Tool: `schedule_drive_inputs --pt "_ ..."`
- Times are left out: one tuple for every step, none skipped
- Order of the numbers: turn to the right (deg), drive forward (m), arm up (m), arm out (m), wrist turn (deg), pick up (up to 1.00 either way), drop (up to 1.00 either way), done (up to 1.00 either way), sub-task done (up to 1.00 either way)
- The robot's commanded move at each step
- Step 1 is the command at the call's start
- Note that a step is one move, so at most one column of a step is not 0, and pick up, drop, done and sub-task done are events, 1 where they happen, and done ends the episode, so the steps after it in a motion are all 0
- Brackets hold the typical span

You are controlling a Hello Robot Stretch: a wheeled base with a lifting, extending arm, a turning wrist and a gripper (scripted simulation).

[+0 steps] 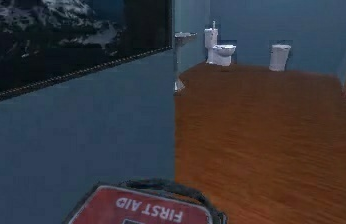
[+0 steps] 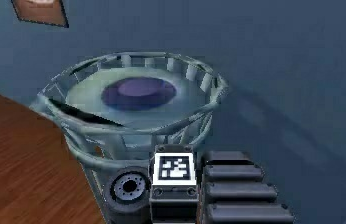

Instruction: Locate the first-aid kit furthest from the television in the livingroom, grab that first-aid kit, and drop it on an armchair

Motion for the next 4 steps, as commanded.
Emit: schedule_drive_inputs --pt "15.0 0.00 0.00 0.00 0.0 0.00 0.00 0.00 0.00" --pt "0.0 1.00 0.00 0.00 0.0 0.00 0.00 0.00 0.00" --pt "9.0 0.00 0.00 0.00 0.0 0.00 0.00 0.00 0.00" --pt "0.0 0.25 0.00 0.00 0.0 0.00 0.00 0.00 0.00"
